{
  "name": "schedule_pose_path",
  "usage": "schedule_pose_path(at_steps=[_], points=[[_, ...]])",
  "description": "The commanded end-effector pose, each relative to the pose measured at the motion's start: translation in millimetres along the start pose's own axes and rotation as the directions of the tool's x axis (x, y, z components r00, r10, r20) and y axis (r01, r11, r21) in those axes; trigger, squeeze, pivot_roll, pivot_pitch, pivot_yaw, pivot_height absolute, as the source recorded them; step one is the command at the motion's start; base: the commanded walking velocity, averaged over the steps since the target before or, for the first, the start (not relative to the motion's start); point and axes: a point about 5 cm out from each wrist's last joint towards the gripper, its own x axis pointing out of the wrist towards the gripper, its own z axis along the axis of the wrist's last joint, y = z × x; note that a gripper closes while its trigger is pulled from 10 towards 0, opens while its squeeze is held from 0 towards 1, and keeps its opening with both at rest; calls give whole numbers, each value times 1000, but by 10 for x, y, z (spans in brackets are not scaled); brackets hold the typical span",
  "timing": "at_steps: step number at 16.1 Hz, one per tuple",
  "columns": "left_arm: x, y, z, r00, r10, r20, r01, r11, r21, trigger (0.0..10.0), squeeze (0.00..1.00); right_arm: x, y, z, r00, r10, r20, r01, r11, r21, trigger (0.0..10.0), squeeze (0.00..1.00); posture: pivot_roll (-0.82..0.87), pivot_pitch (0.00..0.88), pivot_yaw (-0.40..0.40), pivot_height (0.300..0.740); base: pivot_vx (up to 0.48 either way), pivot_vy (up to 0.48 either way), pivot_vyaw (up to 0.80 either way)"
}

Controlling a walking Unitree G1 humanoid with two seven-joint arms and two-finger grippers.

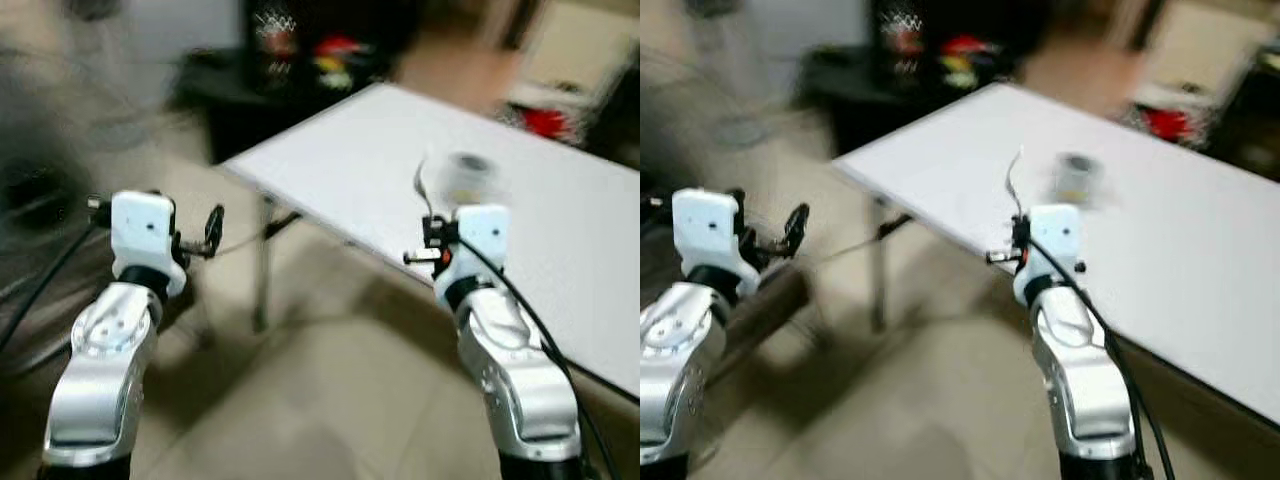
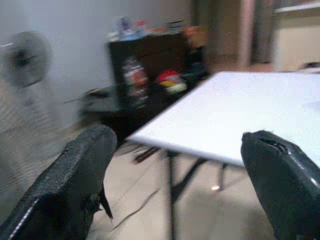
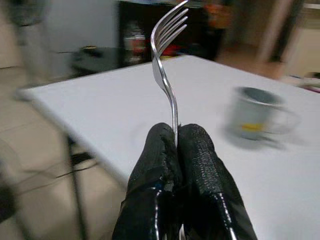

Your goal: Setting the table

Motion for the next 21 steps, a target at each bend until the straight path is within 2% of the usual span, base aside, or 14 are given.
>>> schedule_pose_path(at_steps=[1, 6, 13, 21], points=[[28, -97, 31, 999, -46, 15, 46, 999, -5, 10000, 0, -8, -109, 21, 999, -43, 13, 43, 999, 3, 10000, 0, 171, 0, -46, 740, 401, 0, 0], [48, -124, 26, 997, -69, 17, 69, 998, -2, 10000, 0, -19, -134, 27, 998, -64, 22, 64, 998, -4, 10000, 0, 160, 0, -36, 740, 408, 0, 0], [65, -142, 28, 996, -87, 23, 87, 996, 5, 10000, 0, -18, -134, 26, 998, -66, 20, 65, 998, 16, 10000, 0, 157, 0, -31, 740, 406, 0, -704], [136, -180, 45, 993, -116, 26, 115, 993, 40, 10000, 0, -38, -132, -9, 997, -72, 2, 72, 997, 25, 10000, 0, 140, 0, -2, 740, 352, 0, 0]])
